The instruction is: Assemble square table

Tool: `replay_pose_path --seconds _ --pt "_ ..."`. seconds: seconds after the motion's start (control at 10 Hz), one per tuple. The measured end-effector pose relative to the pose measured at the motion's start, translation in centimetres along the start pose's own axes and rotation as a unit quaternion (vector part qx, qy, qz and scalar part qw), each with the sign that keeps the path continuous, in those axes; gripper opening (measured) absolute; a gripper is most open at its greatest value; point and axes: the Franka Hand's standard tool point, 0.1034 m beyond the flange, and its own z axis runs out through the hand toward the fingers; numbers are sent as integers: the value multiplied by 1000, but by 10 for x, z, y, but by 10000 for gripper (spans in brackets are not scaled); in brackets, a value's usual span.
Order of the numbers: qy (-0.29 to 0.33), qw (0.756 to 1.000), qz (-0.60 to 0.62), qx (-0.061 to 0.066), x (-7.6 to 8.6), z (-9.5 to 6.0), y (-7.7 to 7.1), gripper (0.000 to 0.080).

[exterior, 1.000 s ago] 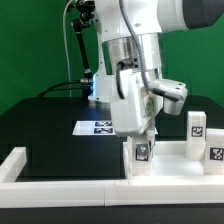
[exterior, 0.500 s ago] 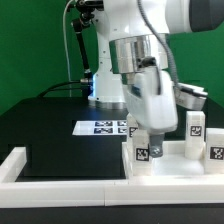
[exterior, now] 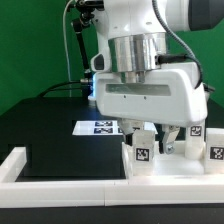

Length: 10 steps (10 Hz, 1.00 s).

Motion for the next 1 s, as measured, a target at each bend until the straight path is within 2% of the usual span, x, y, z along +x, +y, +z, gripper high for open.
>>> replay_pose_path --seconds 0.1,0.4,0.5,0.6,0.9,1.0 --pt "1 997 -71 -4 2 -2 -2 649" --pt "1 998 -55 -5 1 0 -1 636" --pt "2 1000 -29 -6 3 -1 2 452" --pt "4 1000 7 -10 6 0 6 359" --pt "6 998 60 -13 7 0 8 359" --pt "7 999 44 -15 8 0 9 359"
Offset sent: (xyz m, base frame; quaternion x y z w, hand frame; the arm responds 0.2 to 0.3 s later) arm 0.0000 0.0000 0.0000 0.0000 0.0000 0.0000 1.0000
